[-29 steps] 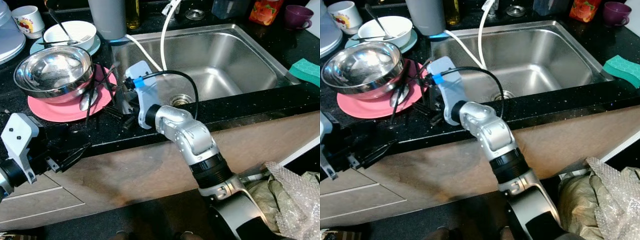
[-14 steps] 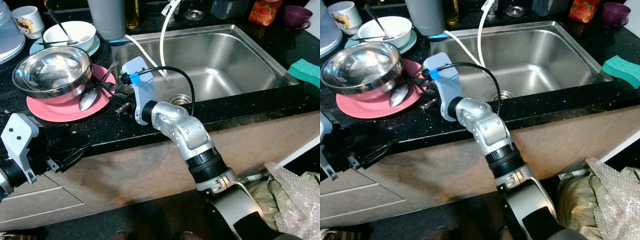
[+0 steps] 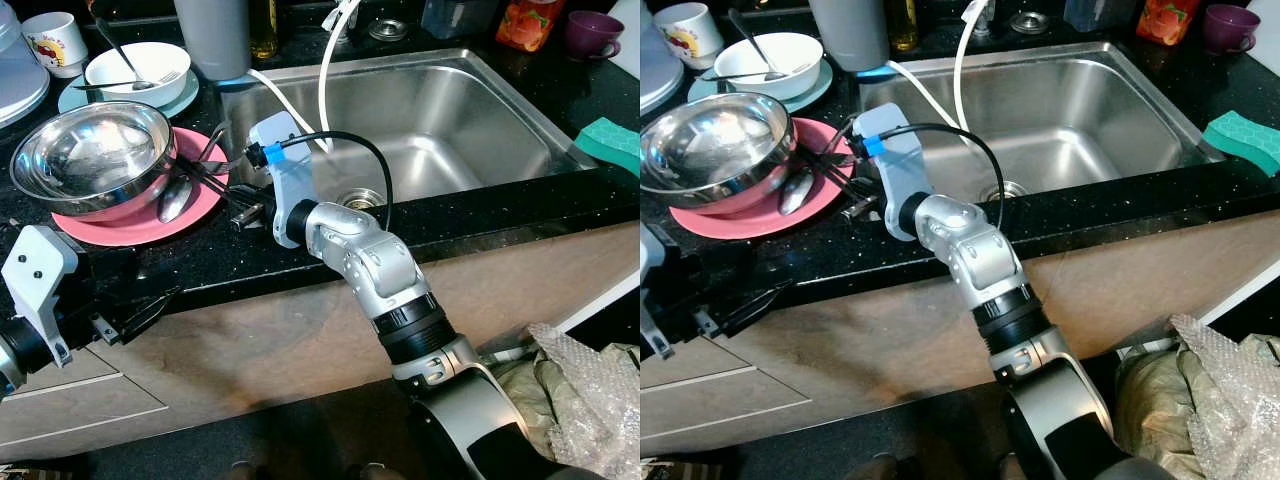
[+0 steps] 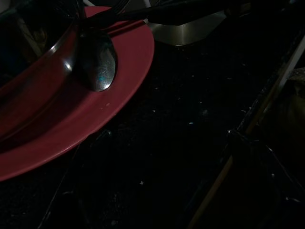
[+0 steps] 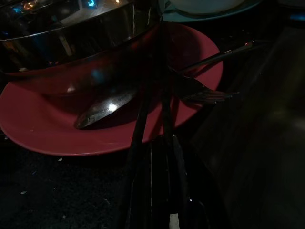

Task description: Kitchen organization

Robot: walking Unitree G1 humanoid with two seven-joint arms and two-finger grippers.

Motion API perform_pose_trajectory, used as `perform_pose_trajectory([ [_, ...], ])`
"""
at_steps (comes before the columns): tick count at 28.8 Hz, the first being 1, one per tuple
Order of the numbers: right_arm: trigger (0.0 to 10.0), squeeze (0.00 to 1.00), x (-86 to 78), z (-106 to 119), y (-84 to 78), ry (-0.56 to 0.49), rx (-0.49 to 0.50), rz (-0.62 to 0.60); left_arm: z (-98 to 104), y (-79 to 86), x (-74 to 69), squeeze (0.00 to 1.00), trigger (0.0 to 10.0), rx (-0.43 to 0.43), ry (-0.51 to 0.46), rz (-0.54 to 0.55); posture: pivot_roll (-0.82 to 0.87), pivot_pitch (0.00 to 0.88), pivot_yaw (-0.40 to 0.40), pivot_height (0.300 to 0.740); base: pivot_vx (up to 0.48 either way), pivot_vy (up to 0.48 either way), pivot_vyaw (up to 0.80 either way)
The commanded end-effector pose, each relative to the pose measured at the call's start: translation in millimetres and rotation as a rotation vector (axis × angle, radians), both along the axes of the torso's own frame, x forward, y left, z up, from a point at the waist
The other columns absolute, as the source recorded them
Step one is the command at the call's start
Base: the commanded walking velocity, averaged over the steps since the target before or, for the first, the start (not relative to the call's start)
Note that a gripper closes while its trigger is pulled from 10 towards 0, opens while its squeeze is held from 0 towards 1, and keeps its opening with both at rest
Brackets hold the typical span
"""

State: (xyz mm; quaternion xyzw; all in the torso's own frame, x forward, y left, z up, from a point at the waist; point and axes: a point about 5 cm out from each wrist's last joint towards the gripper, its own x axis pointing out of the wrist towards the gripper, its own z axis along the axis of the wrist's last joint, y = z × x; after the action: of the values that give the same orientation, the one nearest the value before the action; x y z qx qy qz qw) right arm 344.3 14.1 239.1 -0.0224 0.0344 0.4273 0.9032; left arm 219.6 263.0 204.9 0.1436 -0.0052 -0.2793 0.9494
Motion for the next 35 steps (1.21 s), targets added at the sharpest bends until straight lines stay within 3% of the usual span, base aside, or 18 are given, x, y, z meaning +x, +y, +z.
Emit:
perform_pose_trajectory([
  [1,1.6,0.00,1.4,-4,0.6,0.016,-0.008,-0.012,-9,0.6,-0.6,0.00,10.0,0.026,0.058,-0.004,0.07,0.154,0.005,0.740,0.000,0.000,0.00],
  [3,1.2,0.00,2.3,-4,-0.7,0.015,-0.003,-0.021,-8,0.7,-0.6,0.00,10.0,0.027,0.058,-0.005,0.07,0.154,0.005,0.740,0.000,0.000,0.00],
  [4,0.0,0.00,4.6,-2,-4.1,0.013,0.009,-0.041,-8,0.9,-0.5,0.00,10.0,0.026,0.056,-0.003,0.07,0.154,0.005,0.740,0.000,0.000,0.00],
  [14,0.0,0.00,11.1,15,-31.7,-0.029,0.106,-0.087,-6,1.9,0.0,0.00,10.0,0.026,0.046,0.000,0.07,0.152,0.010,0.740,0.000,0.000,0.00],
  [25,0.0,0.00,8.8,30,-48.6,-0.032,0.212,-0.080,-4,0.9,2.0,0.00,10.0,0.017,0.036,-0.005,0.08,0.147,0.010,0.740,0.000,0.000,0.00],
  [27,0.0,0.00,13.9,32,-64.5,-0.050,0.205,-0.135,0,0.1,2.7,0.00,10.0,-0.009,0.021,0.000,0.07,0.146,0.007,0.740,0.000,0.000,0.00],
  [28,0.0,0.00,20.3,30,-85.3,-0.073,0.148,-0.216,7,-4.1,3.1,0.00,10.0,-0.049,0.005,-0.016,0.07,0.147,0.006,0.740,0.000,0.000,0.00],
  [32,0.0,0.00,26.9,24,-114.7,-0.084,0.077,-0.312,20,-15.6,2.0,0.00,10.0,-0.092,0.009,-0.091,0.07,0.147,0.006,0.740,0.000,0.000,0.00],
  [33,0.0,0.00,26.9,24,-114.7,-0.084,0.077,-0.312,20,-15.6,2.0,0.00,10.0,-0.092,0.009,-0.091,0.07,0.147,0.006,0.740,0.000,0.000,0.00],
  [35,0.0,0.00,31.9,7,-140.6,-0.100,-0.106,-0.394,22,-20.2,0.7,0.00,10.0,-0.084,0.040,-0.141,0.07,0.145,0.008,0.740,0.000,0.000,0.00],
])
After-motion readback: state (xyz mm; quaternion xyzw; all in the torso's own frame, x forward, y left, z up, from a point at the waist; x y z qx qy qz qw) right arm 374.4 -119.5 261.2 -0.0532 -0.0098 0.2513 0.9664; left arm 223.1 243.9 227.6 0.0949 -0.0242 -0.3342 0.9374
